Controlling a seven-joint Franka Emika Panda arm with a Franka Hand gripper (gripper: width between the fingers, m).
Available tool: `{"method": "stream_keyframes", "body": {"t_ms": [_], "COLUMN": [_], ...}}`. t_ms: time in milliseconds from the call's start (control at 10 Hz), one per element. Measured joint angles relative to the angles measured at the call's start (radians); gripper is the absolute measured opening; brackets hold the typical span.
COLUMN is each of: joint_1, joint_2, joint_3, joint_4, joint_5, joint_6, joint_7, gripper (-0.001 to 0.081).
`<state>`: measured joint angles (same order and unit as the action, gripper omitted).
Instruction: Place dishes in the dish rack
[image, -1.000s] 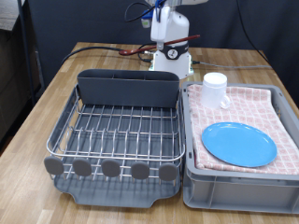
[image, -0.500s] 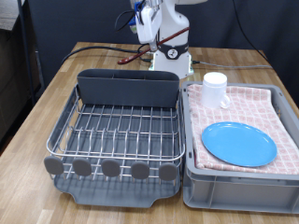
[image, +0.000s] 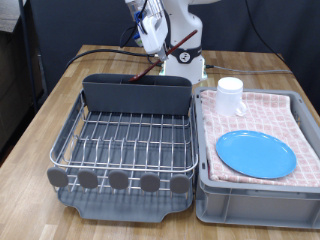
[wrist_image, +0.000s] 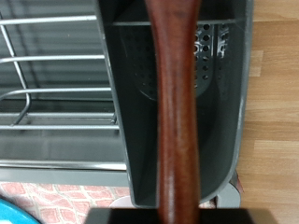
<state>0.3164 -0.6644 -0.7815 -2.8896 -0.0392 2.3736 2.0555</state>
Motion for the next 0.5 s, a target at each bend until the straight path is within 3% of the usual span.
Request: {"method": "stream_keyframes", "body": {"t_ms": [300,500], "joint_1": [0.094,0.118], "joint_2": [0.053,0.114], "joint_3": [-0.111,-0.119], "joint_4": [0.003,-0.002], "joint_5": [0.036,0.031], "joint_6": [0.041,0.122], "joint_7": [-0.064,-0.05], "gripper": [0.0088,0.0088]}}
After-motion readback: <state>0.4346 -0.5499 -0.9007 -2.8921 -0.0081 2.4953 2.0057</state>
